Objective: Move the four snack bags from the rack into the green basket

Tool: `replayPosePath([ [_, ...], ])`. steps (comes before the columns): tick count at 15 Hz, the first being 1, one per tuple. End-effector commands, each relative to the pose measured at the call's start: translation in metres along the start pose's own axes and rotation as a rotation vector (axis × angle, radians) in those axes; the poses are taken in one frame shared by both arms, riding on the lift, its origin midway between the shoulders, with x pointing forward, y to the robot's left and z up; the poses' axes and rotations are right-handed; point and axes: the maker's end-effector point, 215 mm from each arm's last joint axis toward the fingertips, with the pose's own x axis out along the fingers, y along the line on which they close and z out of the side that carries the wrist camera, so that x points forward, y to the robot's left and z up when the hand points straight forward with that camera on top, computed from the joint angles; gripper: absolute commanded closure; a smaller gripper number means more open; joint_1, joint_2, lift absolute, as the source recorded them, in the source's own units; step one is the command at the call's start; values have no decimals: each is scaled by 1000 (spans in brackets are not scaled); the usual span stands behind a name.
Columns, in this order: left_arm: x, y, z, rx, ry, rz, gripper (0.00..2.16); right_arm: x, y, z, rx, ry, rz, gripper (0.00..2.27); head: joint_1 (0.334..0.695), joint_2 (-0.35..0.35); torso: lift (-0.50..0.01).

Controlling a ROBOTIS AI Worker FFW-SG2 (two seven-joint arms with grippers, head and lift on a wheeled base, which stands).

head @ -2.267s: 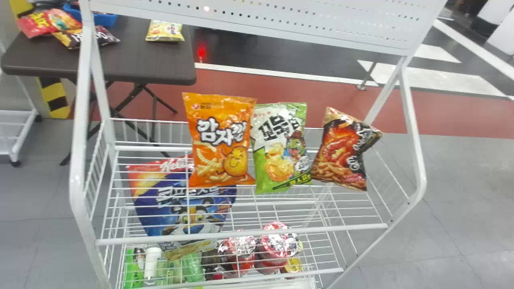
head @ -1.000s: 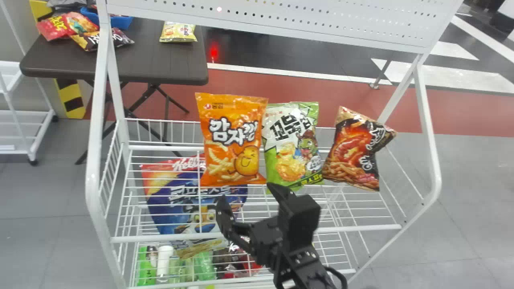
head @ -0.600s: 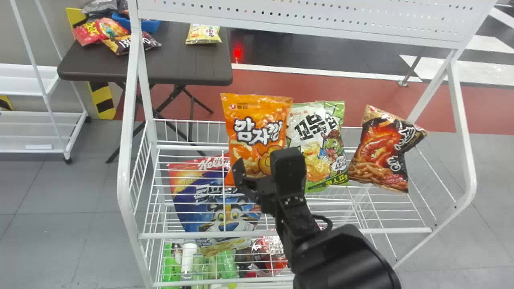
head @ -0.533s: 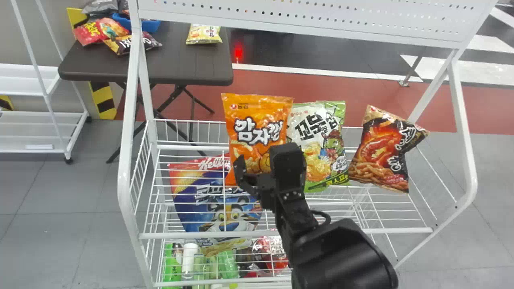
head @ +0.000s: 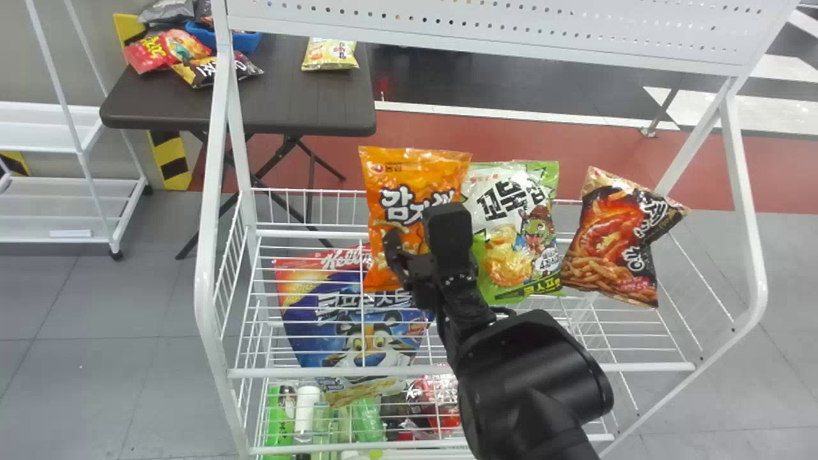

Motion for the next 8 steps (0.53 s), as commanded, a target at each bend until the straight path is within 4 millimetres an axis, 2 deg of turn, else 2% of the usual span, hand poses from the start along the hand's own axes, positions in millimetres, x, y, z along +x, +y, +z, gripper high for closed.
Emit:
replayPosePath([
  [1,0,0,0,-3,0,-2,2054,-7,7,0,-6,-11,20,2013,695,-168,0],
  [3,0,0,1,-2,0,-1,2054,-15,15,7,-11,-36,41,2105,695,-162,0],
  [8,0,0,1,0,-1,-1,2054,-44,20,37,9,-103,55,2108,695,-146,0],
])
